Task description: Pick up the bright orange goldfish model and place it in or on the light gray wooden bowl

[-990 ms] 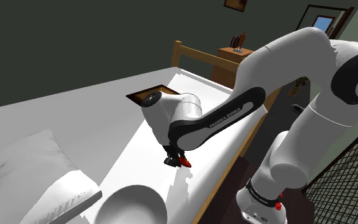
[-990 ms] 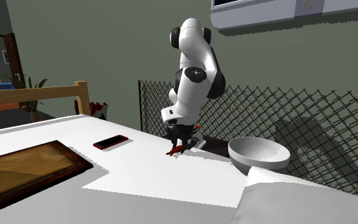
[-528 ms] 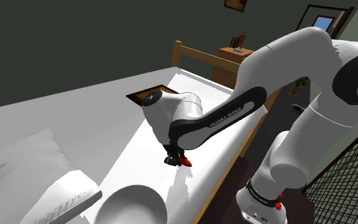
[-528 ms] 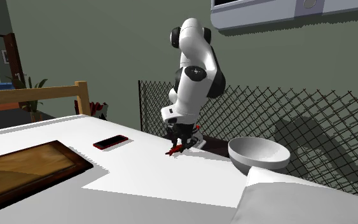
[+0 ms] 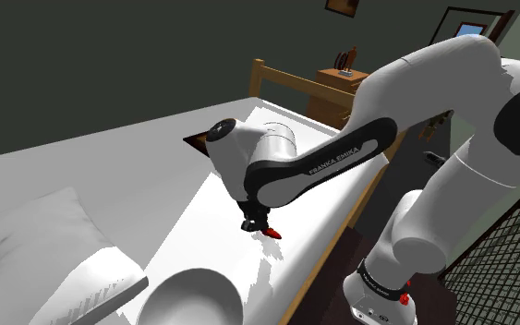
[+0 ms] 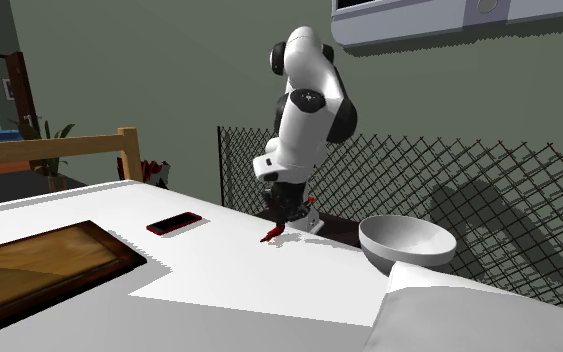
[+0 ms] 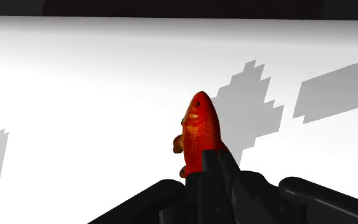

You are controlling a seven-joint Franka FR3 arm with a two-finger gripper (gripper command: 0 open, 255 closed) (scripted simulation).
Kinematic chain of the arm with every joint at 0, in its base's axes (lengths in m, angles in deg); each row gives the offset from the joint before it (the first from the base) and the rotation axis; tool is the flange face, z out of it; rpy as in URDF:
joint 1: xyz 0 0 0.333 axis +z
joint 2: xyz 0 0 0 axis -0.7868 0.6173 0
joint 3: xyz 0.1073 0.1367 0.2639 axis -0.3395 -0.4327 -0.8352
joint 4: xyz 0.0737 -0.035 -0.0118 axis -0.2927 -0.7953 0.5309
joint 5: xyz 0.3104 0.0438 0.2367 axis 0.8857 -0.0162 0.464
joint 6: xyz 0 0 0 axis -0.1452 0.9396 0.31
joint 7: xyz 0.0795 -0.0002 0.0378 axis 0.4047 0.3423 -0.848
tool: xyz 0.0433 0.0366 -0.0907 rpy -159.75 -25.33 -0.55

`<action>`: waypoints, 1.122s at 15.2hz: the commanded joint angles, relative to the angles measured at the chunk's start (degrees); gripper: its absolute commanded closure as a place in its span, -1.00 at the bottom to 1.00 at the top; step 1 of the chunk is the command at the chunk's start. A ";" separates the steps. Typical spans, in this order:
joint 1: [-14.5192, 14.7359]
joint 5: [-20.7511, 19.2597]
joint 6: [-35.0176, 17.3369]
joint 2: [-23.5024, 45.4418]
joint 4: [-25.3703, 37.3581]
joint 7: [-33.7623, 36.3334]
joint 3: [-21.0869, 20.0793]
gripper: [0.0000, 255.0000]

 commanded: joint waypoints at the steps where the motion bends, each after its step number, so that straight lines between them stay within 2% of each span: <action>1: 0.03 0.52 1.50 -1.22 0.45 -0.73 0.18 1.00; 2: 0.05 0.30 0.70 -0.64 0.16 -0.32 0.06 1.00; 3: 0.05 0.30 0.70 -0.64 0.16 -0.32 0.06 -1.00; 5: -3.72 18.09 -8.68 -7.45 -7.64 -10.71 9.48 -1.00; 6: -4.09 22.47 -10.47 -8.45 -9.56 -13.44 12.17 -1.00; 13: -3.38 23.32 -16.58 -6.06 -13.24 -13.54 11.31 -1.00; 17: -3.33 23.39 -17.10 -5.82 -13.52 -13.55 11.23 -1.00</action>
